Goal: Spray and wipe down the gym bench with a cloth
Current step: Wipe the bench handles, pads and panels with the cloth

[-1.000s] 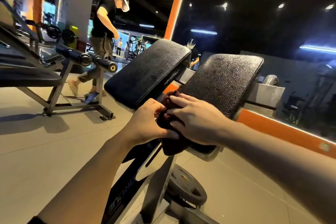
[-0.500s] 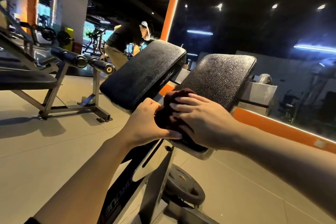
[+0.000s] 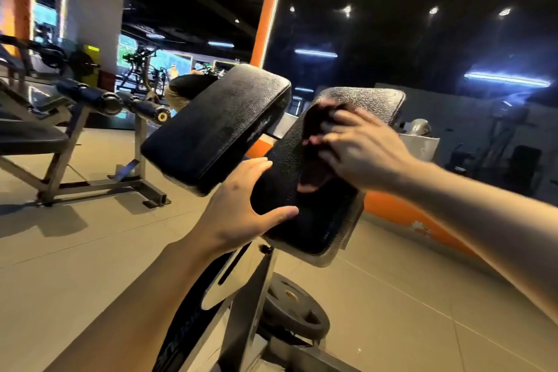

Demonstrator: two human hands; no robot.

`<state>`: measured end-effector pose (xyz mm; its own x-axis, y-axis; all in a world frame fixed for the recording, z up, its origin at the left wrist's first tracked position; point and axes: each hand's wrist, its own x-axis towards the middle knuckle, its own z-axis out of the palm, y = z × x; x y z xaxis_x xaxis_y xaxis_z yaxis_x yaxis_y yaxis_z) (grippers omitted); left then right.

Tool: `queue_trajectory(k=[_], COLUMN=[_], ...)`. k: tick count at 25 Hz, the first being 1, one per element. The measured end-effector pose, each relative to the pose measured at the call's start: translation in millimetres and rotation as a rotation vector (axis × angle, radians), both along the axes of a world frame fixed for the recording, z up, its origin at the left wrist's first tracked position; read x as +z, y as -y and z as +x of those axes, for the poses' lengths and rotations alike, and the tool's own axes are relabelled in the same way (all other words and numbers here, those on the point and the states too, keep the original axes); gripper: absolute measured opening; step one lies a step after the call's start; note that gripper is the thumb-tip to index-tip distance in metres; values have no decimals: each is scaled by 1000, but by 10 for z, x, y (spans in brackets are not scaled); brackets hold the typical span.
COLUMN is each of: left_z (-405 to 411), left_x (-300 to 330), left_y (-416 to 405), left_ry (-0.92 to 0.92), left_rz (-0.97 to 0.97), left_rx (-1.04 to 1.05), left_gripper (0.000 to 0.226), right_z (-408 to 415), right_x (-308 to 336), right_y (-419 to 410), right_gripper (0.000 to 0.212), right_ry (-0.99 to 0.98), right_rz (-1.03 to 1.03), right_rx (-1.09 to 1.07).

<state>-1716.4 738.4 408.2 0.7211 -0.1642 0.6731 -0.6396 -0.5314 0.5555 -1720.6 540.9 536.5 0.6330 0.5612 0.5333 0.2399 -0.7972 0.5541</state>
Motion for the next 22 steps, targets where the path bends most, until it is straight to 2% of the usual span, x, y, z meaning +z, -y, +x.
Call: queue_trajectory(k=[2, 3, 6, 7, 10, 12, 14, 18, 22], left_z=[10, 28, 93, 108, 116, 117, 121, 141, 177], left_x=[33, 38, 33, 38, 85, 104, 79, 12, -2], left_y=[50, 79, 107, 90, 59, 69, 90, 93, 74], left_ry=[22, 26, 11, 5, 22, 43, 46, 33, 19], left_rz=[-10, 3, 60, 62, 92, 116, 107, 100, 86], left_rx=[-22, -27, -22, -17, 6, 32, 40, 52, 36], left_gripper=[86, 85, 93, 97, 101, 102, 101, 108, 113], right_z=[121, 136, -20, -57, 84, 314, 580, 869, 769], right_x=[205, 189, -18, 22, 383, 537, 544, 460, 481], right_y=[59, 28, -58, -14, 184, 172, -5, -311, -120], right_gripper=[41, 42, 43, 47, 69, 82, 83, 80, 83], right_ry=[29, 8, -80, -67, 14, -75, -133, -96, -59], right_rz=[57, 43, -100, -107, -62, -7, -47, -152, -109], right_rx=[-207, -215, -37, -44, -339, -464, -462, -398, -396])
